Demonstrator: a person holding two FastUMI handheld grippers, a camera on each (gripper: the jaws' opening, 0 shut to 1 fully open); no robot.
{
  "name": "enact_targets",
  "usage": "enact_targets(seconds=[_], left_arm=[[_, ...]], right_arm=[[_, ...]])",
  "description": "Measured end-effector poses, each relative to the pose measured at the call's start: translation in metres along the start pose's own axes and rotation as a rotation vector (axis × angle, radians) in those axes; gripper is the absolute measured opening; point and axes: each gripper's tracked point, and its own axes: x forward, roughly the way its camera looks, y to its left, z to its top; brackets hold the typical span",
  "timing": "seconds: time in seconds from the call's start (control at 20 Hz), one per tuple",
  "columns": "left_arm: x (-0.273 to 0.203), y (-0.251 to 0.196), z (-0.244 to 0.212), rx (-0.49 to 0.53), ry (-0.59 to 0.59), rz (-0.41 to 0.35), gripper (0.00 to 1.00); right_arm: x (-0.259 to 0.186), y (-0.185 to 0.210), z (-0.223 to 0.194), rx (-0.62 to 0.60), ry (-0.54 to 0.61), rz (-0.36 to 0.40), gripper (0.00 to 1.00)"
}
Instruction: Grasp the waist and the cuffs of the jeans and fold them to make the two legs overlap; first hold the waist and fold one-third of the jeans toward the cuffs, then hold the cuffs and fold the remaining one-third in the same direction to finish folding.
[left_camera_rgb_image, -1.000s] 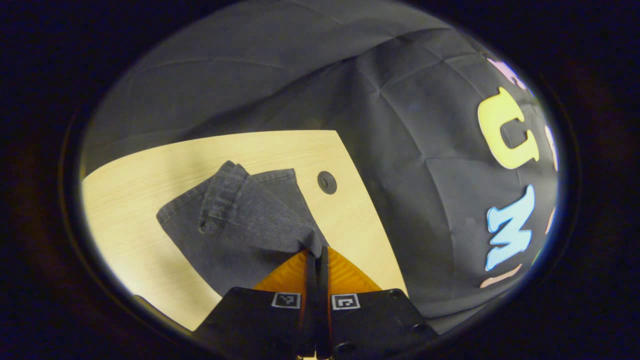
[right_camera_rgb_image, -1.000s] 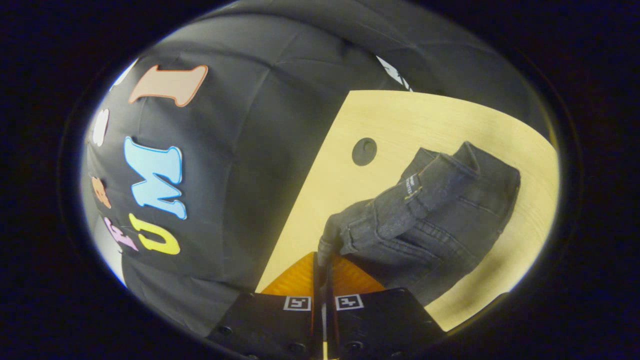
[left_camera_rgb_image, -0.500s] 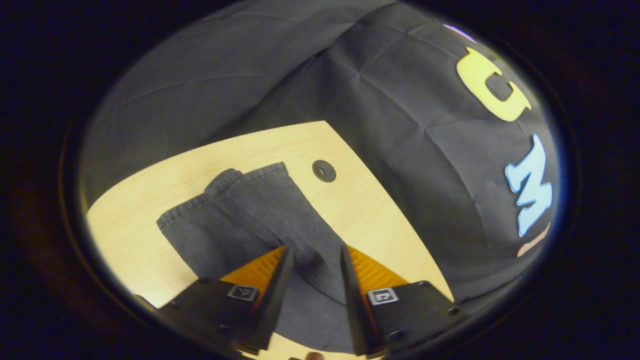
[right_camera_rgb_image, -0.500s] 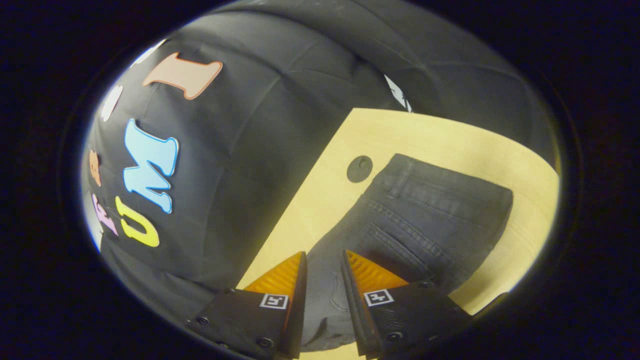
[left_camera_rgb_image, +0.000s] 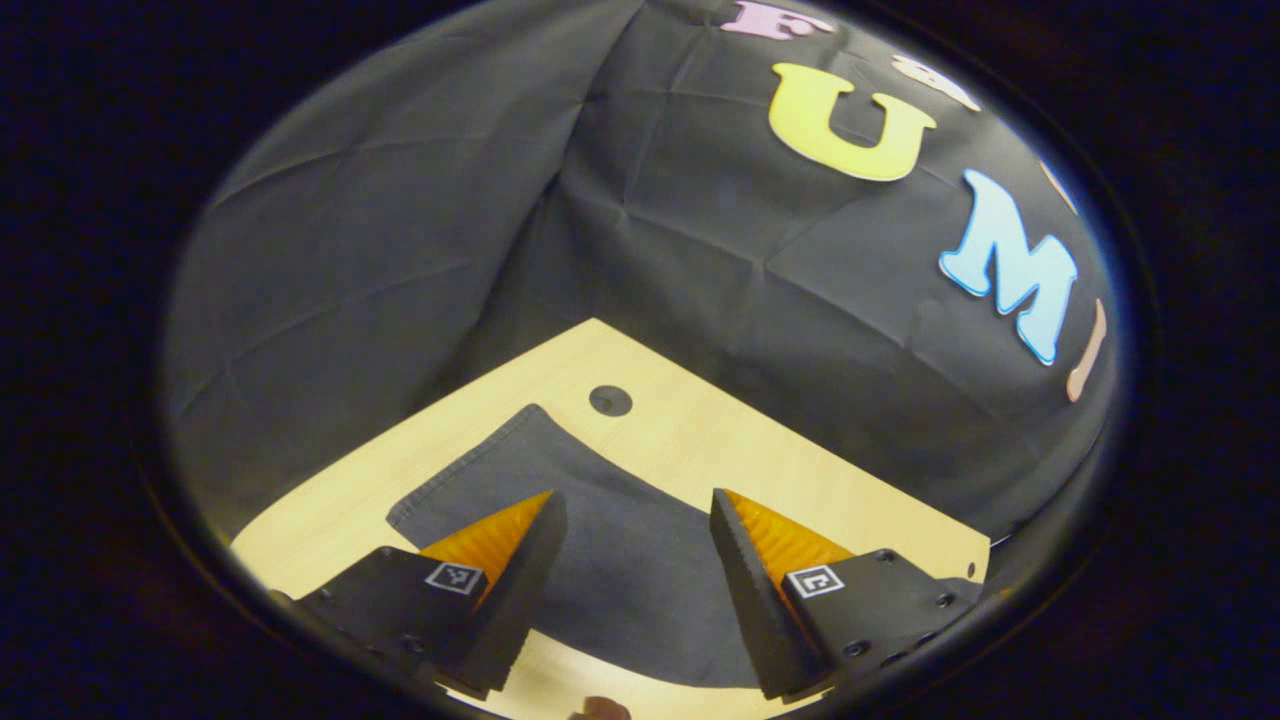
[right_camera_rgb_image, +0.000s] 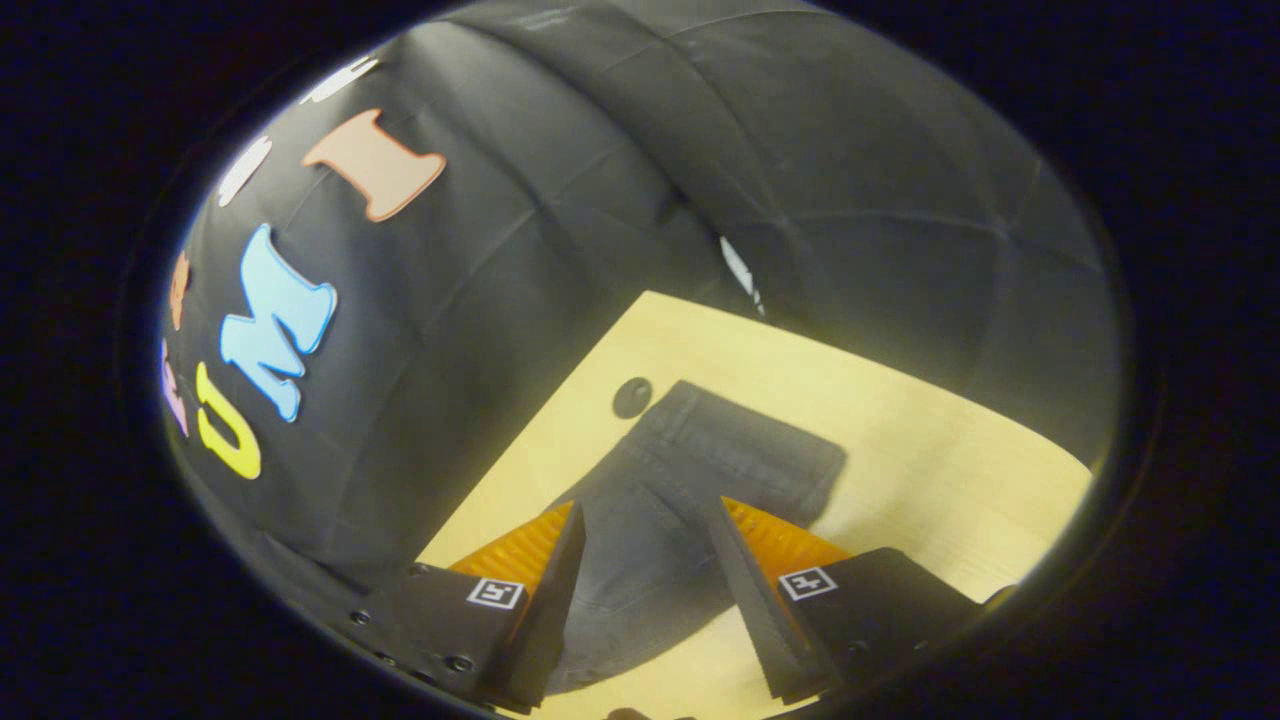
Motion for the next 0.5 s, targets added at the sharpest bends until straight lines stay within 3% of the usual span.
enact_targets(seconds=[0.25,0.5], left_arm=[[-0.05,-0.015,-0.001,0.138,-0.089,0.012,0.98],[-0.093,-0.024,-0.001,0.196,-0.148,0.02,0.94]], right_arm=[[0.021,-0.053,-0.016,0.13,0.026,-0.085,0.77],[0.041,-0.07,-0.028,0.217,0.04,-0.124,0.8]])
